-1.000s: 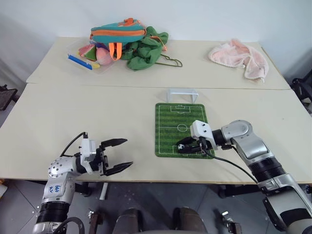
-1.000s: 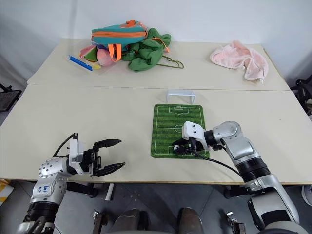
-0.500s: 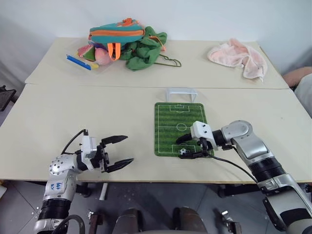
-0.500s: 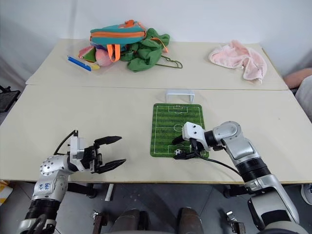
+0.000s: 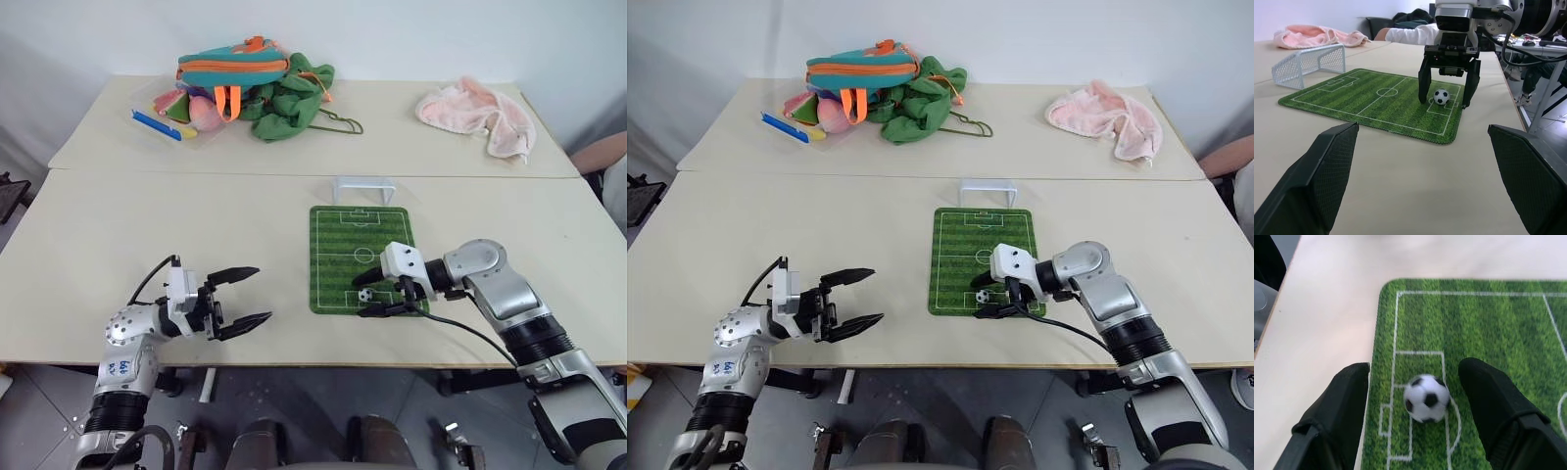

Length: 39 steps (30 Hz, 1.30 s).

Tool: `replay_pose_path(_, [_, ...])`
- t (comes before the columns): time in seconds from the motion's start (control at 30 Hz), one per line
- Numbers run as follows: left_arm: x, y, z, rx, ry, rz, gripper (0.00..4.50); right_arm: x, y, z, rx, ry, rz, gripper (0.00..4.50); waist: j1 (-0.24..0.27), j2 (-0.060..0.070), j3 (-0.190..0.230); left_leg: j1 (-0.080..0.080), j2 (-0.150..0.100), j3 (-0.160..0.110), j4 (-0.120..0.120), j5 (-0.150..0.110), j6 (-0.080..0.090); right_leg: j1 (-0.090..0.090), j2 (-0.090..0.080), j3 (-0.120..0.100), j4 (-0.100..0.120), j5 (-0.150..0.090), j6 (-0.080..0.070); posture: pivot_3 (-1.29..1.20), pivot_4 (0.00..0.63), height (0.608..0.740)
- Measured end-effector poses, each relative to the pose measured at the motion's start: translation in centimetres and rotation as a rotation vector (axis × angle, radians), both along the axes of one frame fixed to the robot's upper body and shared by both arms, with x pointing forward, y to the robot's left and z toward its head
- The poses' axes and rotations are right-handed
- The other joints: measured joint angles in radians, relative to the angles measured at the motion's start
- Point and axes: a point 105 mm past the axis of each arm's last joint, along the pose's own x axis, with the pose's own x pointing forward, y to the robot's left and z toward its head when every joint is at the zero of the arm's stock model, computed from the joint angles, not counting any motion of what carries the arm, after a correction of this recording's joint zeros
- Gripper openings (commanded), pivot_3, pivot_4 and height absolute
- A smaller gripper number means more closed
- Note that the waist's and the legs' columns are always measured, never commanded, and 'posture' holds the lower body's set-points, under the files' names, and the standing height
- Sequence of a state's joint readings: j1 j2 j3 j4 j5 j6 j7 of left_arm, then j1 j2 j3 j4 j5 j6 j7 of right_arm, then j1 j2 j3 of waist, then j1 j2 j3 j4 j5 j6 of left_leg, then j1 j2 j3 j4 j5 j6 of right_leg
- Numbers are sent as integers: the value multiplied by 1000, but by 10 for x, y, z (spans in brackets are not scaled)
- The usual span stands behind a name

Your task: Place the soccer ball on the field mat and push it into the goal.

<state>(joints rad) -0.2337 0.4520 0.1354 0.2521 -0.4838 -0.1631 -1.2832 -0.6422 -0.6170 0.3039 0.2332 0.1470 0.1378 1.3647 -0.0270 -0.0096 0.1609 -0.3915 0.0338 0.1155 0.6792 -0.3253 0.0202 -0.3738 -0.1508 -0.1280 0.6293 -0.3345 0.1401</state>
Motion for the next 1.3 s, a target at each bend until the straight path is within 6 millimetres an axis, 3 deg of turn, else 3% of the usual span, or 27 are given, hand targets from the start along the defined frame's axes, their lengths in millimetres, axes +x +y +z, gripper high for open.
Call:
replay_pose_path(0.1, [0,-1,1,1,-5,-5,4500,7,2,20,31,-62,-30,2979,0,0,0,0,0,0,0,0,0,0,0,0,0,0,0,0,150,740])
replay_pose_path(0.17, [0,-1,1,2,-4,-12,4500,10,4,37,70,-98,-51,2565,0,0,0,0,0,0,0,0,0,0,0,0,0,0,0,0,150,740])
replay_pose_path(0.27, [-1,2,-1,12,7,-24,4500,3,10,54,120,-112,-40,1562,1,0,0,0,0,-1,0,0,0,0,0,0,0,0,0,0,150,740])
replay_pose_path(0.37, [-1,4,-3,20,15,-31,4500,-4,13,55,130,-97,-34,645,1,0,0,0,0,-1,0,0,0,0,0,0,0,0,0,0,150,740])
replay_pose_path(0.43, [-3,4,-1,31,9,-57,4500,-20,5,43,101,-56,-25,33,11,0,0,-1,0,-3,-1,0,0,0,0,-2,0,0,0,0,150,740])
replay_pose_path(0.53, [-5,16,0,72,14,-65,4500,-44,-7,9,32,73,-14,33,21,0,1,-1,-1,0,0,-2,0,0,0,-1,-1,0,0,0,150,740])
replay_pose_path(0.9, [-9,41,8,133,21,-62,4500,-38,-2,-6,38,93,-27,33,6,1,1,0,1,1,1,-2,0,0,0,-1,-1,0,0,0,150,740])
replay_pose_path(1.2, [-11,45,5,127,33,-40,4500,4,-5,-7,51,30,-116,33,-2,1,2,0,1,1,1,-2,0,-1,0,-1,0,0,0,0,150,740])
replay_pose_path(1.3, [-10,44,5,124,31,-37,4500,30,-8,7,56,-51,-172,33,-4,3,4,0,1,2,1,-2,0,-1,0,-1,1,0,0,0,150,740])
